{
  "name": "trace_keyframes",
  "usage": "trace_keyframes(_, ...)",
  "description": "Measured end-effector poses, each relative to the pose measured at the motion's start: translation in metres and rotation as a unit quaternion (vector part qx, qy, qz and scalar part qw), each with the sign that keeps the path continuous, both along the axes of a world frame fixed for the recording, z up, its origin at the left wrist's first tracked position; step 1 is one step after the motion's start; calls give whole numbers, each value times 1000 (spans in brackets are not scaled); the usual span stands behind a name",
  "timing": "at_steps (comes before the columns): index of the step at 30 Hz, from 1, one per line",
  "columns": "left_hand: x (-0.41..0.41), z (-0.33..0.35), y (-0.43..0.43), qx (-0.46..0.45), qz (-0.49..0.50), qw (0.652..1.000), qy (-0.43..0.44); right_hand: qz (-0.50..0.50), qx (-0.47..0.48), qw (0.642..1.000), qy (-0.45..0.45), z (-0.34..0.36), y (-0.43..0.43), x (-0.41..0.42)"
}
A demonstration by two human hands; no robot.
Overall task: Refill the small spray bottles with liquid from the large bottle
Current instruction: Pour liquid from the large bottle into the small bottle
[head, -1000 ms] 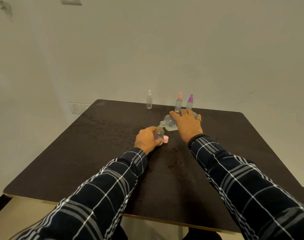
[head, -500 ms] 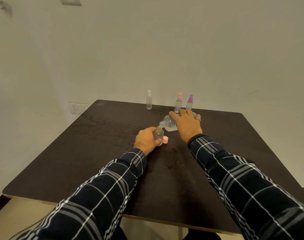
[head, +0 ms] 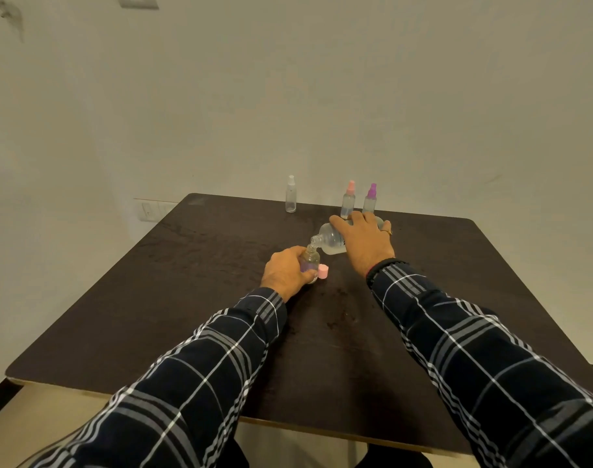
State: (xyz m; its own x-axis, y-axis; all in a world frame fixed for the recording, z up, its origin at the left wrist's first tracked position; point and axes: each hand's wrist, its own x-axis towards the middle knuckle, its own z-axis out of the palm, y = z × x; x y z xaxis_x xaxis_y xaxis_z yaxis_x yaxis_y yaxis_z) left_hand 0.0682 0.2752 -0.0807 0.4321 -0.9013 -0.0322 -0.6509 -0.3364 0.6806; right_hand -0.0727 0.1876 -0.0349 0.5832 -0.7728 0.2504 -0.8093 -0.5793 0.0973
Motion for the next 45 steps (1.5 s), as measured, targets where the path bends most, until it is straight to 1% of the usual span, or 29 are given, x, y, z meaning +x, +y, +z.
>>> trace_keyframes(3, 0, -1, 2, -13, 0, 1000, -9, -1, -1, 1000, 3, 1, -1, 0)
trace_keyframes(18, 0, 2, 3, -5, -11, 1000, -16, 1, -2, 1000, 2, -1, -2, 0)
trace_keyframes(26, 0, 2, 2, -3, -5, 1000, 1, 0, 0, 1000, 4, 0, -3, 0)
trace_keyframes(45, -1, 2, 3, -7, -7, 1000, 3, 1, -20, 1000, 9, 1, -2, 0)
